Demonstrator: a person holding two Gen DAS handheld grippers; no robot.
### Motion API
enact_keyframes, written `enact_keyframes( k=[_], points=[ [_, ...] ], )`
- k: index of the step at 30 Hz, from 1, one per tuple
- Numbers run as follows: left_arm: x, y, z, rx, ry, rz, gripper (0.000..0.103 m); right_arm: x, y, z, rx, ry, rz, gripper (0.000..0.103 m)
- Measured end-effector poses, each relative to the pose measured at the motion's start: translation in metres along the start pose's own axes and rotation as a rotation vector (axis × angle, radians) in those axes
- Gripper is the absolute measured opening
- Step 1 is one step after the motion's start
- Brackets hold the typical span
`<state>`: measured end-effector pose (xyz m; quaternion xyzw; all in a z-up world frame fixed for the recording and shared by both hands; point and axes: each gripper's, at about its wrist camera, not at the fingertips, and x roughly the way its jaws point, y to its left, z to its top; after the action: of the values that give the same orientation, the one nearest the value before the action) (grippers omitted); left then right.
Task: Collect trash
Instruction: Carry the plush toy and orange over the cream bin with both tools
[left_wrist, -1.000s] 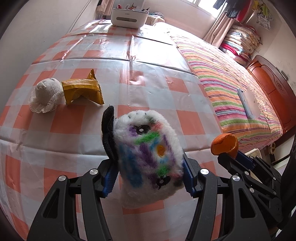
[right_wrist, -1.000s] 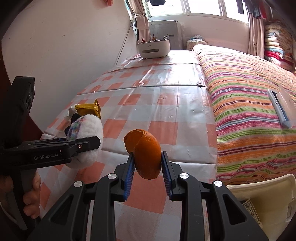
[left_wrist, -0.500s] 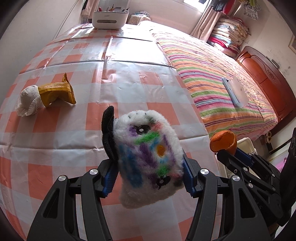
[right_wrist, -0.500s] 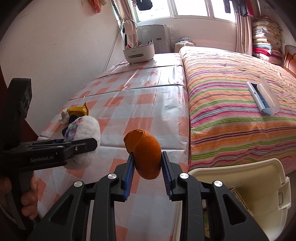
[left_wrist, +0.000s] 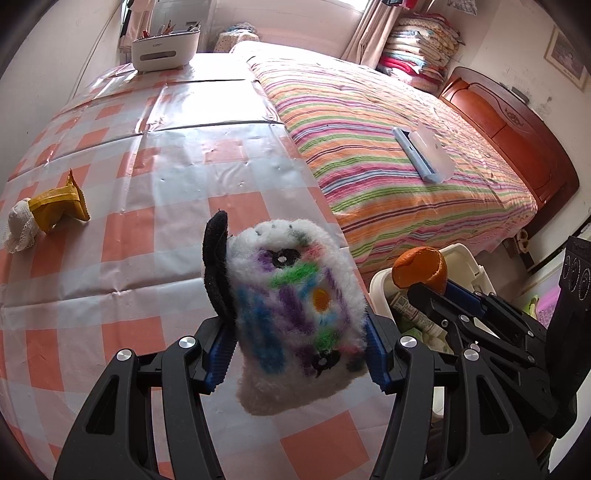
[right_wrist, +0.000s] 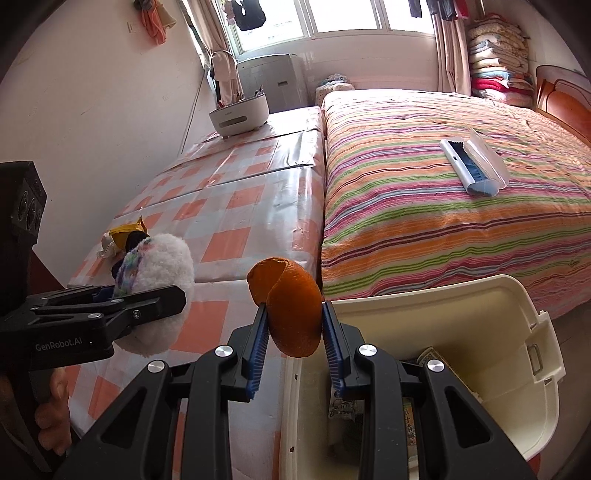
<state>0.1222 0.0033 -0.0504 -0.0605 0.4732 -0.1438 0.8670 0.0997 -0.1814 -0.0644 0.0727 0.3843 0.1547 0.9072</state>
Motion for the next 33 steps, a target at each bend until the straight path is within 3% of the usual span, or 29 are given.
enact_keyframes(
  k=[13,33],
  points=[
    [0.006,-0.047,-0.008,0.086,0.015,-0.057,0.058,-0.024,-0.025,-0.013,0.054,-0.034,-0.04,0.028],
    [0.032,-0.116,-0.028,0.196,0.06,-0.122,0.058,-0.057,-0.093,-0.037,0.222,-0.068,-0.175,0.028]
  ],
)
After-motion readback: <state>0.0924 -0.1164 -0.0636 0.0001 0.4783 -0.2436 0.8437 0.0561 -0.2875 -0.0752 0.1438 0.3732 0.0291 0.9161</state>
